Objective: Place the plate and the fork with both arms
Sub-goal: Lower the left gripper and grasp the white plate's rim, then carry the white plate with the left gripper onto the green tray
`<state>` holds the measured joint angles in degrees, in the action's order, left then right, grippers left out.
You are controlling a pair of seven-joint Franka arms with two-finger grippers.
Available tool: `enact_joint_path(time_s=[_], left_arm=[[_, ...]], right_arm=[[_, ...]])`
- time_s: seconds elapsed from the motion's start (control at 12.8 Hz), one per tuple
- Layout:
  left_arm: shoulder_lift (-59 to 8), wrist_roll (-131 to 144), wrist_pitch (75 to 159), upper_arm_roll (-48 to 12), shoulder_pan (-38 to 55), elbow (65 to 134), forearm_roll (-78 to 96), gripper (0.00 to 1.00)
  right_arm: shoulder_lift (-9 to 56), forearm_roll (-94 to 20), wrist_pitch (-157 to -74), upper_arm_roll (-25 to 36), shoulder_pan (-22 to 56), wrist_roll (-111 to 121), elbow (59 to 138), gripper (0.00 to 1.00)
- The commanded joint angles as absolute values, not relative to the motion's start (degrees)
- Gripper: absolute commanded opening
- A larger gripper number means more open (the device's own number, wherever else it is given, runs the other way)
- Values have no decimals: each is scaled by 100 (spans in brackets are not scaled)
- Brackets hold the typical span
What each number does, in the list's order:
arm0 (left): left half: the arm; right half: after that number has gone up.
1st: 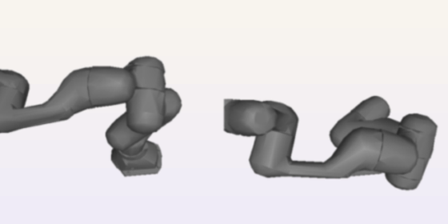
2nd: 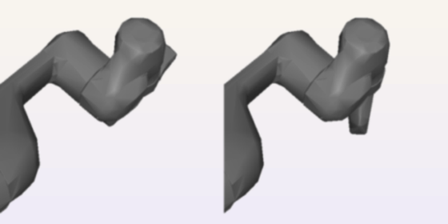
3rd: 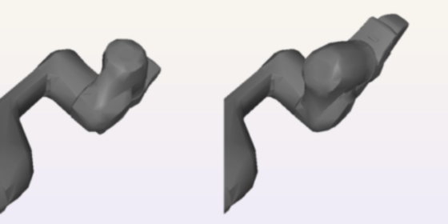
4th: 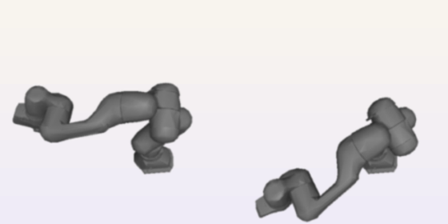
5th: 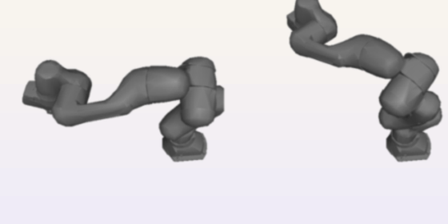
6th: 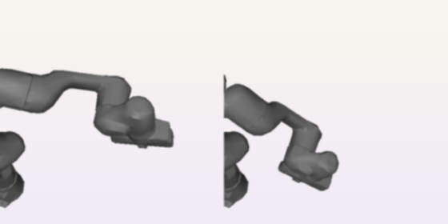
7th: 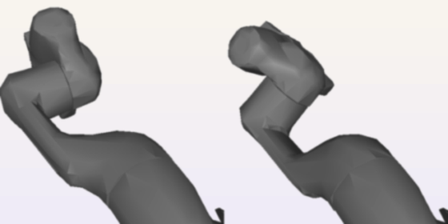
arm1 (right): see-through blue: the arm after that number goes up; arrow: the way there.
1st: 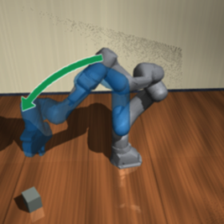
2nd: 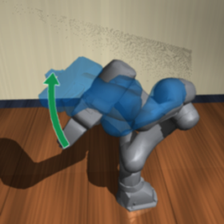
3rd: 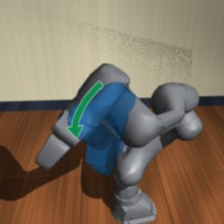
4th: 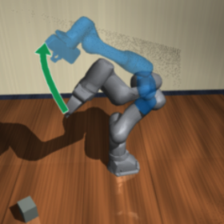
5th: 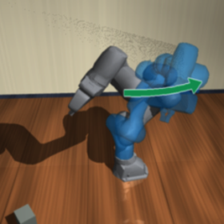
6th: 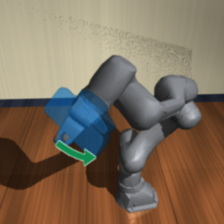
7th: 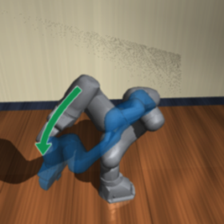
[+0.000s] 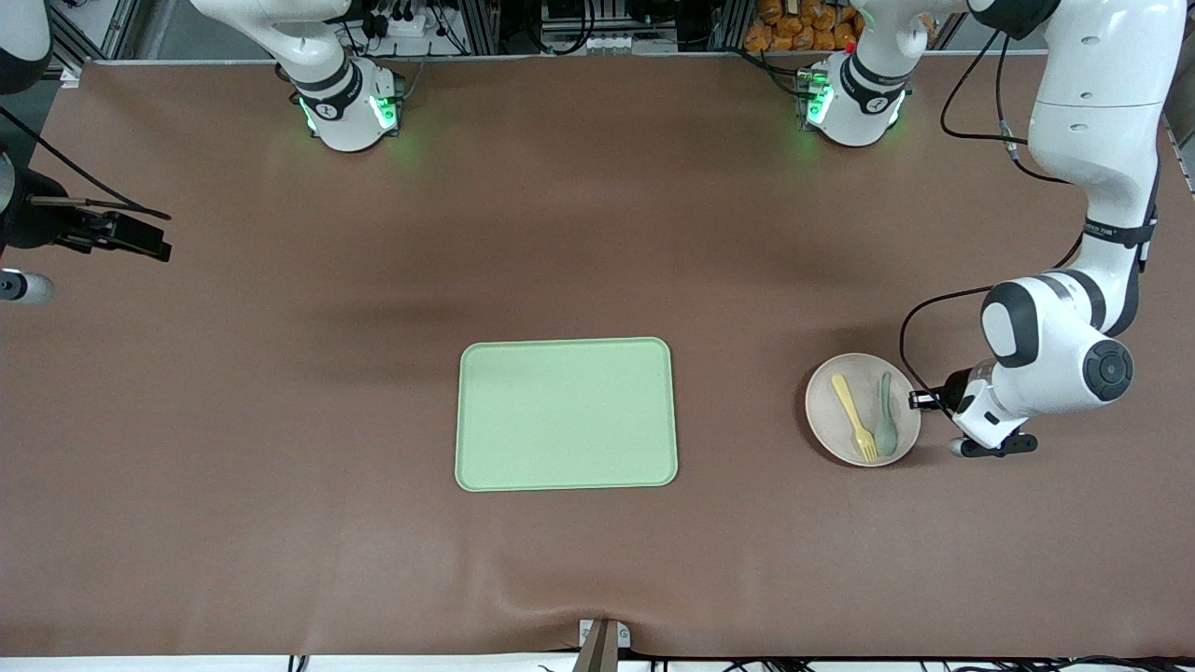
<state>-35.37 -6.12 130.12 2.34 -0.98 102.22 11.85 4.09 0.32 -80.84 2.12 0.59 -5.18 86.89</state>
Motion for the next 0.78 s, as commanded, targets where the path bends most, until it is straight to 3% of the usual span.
enact_joint_path(time_s=[0.0,0.16,0.7], left_arm=[[-3533,-703,13096,203,-123,10231,1414,0],[-3463,-703,13087,176,-62,10222,1861,0],[-3305,463,13052,-763,-44,9836,2268,0]], right_arm=[[352,-26,-8025,158,-26,-519,8719,100],[352,-26,-8024,158,-26,-519,8727,100],[431,-35,-8103,158,-18,-519,8728,100]])
